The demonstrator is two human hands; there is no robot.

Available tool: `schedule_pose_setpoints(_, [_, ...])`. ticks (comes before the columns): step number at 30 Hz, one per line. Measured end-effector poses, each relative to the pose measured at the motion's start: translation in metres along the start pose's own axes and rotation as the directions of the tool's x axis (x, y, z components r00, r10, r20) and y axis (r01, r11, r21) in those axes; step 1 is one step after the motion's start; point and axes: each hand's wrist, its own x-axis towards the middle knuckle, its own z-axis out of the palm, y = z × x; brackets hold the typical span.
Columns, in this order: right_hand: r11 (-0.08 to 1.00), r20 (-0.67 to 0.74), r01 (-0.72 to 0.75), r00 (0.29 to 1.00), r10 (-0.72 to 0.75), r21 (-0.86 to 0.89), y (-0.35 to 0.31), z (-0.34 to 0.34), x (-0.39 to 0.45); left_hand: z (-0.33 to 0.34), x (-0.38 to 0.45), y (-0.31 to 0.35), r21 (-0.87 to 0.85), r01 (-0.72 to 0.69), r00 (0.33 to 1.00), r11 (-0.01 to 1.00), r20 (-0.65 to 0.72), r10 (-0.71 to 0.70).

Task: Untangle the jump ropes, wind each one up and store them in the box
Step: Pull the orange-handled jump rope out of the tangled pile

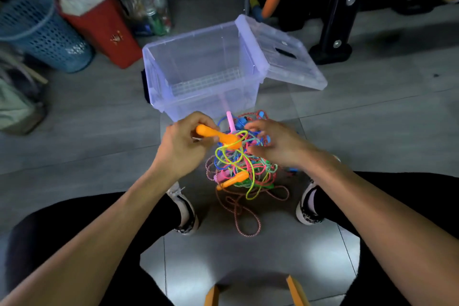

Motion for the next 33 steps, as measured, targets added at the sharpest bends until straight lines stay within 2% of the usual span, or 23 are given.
schedule_pose_setpoints(2, [0.996,0.052,0.092,0.994,-0.091,-0.013,-0.017,-0.003,0.0,-0.014,-0.011,0.016,-0.197,0.015,0.999,0.98,-0.048,-0.025])
schedule_pose_setpoints(5, [0.989,0.074,0.148,0.986,-0.147,-0.009,-0.037,-0.009,-0.001,-0.031,-0.024,0.037,-0.461,-0.001,0.99,0.887,-0.127,-0.064])
schedule_pose_setpoints(9, [0.988,0.006,0.15,0.989,-0.15,-0.044,-0.058,-0.023,0.0,-0.037,-0.027,0.044,-0.514,-0.032,0.977,0.857,-0.196,-0.08])
schedule_pose_setpoints(11, [0.989,-0.014,0.134,0.991,-0.134,-0.057,-0.061,-0.032,0.001,-0.038,-0.024,0.038,-0.369,0.006,0.974,0.929,-0.208,-0.089])
schedule_pose_setpoints(13, [0.99,-0.051,0.127,0.99,-0.129,-0.054,-0.062,-0.04,0.002,-0.037,-0.019,0.03,-0.066,0.031,0.982,0.997,-0.181,-0.043])
schedule_pose_setpoints(15, [0.99,-0.069,0.138,0.988,-0.139,-0.016,-0.067,-0.043,0.003,-0.036,-0.015,0.026,0.205,-0.013,0.992,0.979,-0.117,0.037])
schedule_pose_setpoints(16, [0.989,-0.074,0.15,0.986,-0.149,0.007,-0.07,-0.043,0.003,-0.035,-0.012,0.027,0.272,-0.047,0.995,0.961,-0.069,0.068])
schedule_pose_setpoints(18, [0.983,-0.091,0.178,0.981,-0.173,0.043,-0.076,-0.042,0.005,-0.034,-0.002,0.035,0.288,-0.094,0.995,0.953,0.047,0.084])
schedule_pose_setpoints(20, [0.98,-0.153,0.174,0.976,-0.158,0.1,-0.081,-0.045,0.008,-0.037,0.012,0.046,0.186,-0.055,0.992,0.981,0.118,0.033])
schedule_pose_setpoints(22, [0.957,-0.23,0.122,0.971,-0.061,0.261,-0.08,-0.057,0.014,-0.042,0.026,0.055,-0.008,0.053,0.991,0.999,0.124,-0.052])
schedule_pose_setpoints(24, [0.914,-0.258,0.067,0.965,0.042,0.399,-0.076,-0.072,0.021,-0.046,0.037,0.062,-0.229,0.21,0.973,0.95,0.14,-0.182])
schedule_pose_setpoints(27, [0.907,-0.231,0.04,0.971,0.064,0.42,-0.069,-0.083,0.027,-0.045,0.045,0.062,-0.486,0.401,0.916,0.777,0.199,-0.348])
schedule_pose_setpoints(29, [0.933,-0.197,0.009,0.978,0.066,0.36,-0.064,-0.079,0.031,-0.042,0.048,0.06,-0.595,0.479,0.874,0.645,0.256,-0.413])
schedule_pose_setpoints(33, [0.989,-0.11,-0.051,0.992,0.067,0.142,-0.065,-0.064,0.038,-0.046,0.054,0.058,-0.767,0.503,0.844,0.399,0.337,-0.417])
